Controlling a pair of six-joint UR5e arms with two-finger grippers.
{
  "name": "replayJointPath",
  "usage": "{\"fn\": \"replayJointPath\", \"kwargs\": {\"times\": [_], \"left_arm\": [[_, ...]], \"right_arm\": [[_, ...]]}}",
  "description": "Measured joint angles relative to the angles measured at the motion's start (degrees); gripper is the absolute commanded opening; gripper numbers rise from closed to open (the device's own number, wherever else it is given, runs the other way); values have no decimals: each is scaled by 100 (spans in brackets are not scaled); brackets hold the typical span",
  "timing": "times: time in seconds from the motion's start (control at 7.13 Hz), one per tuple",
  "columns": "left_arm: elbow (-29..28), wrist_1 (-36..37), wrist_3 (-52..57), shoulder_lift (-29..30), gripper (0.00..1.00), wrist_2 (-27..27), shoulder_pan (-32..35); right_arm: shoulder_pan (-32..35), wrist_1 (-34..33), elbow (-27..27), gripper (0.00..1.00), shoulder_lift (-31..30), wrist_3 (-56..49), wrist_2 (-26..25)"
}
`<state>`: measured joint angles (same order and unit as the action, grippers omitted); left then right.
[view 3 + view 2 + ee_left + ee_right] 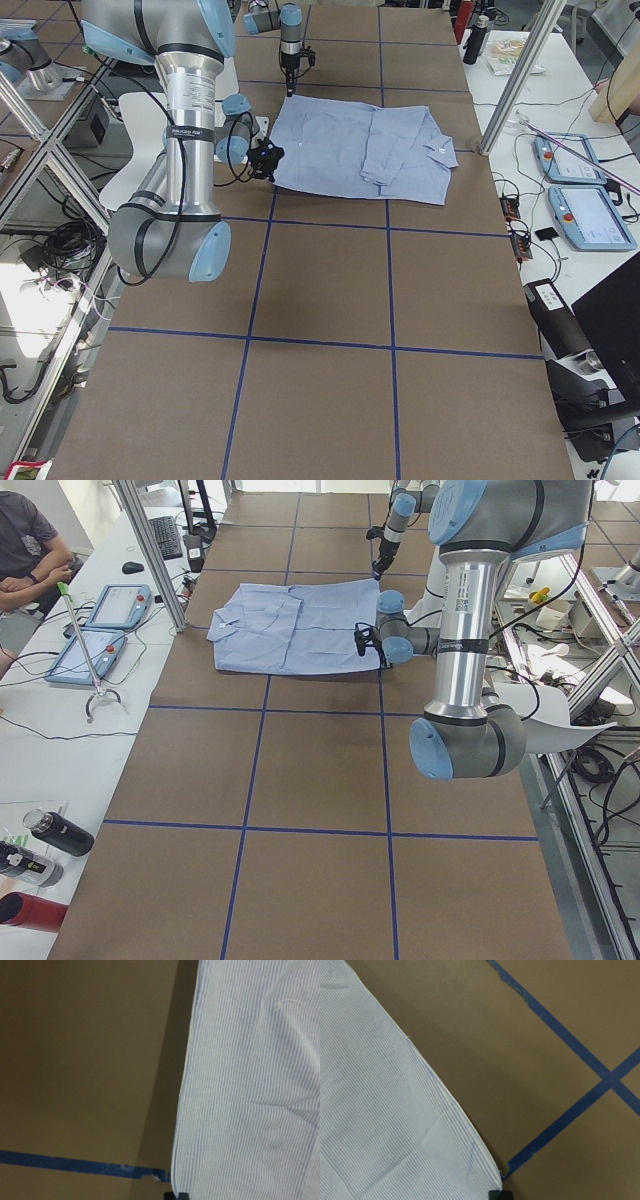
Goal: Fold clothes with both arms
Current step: 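Grasp the hem corners with both grippers, then lift the hem with both grippers and fold it toward the collar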
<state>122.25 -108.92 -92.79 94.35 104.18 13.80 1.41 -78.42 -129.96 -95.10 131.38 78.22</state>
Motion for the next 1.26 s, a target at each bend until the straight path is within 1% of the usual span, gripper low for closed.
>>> {"fn": "replayJointPath", "kwargs": {"times": [0.42,0.56,0.7,0.98,1.26], "left_arm": [[677,160,-493,17,0,76,37],[818,180,-598,29,0,89,114],[865,190,-676,72,0,97,330],[845,201,-726,260,0,213,1119],[753,212,-739,317,0,820,1967]], "right_arm": [[137,-9,-377,0,-250,-74,0],[302,-13,-448,0,-220,-88,0],[505,-15,-474,0,-117,-91,-6],[939,-40,-481,0,220,-85,-31],[1372,-58,-532,0,327,-42,-22]]}}
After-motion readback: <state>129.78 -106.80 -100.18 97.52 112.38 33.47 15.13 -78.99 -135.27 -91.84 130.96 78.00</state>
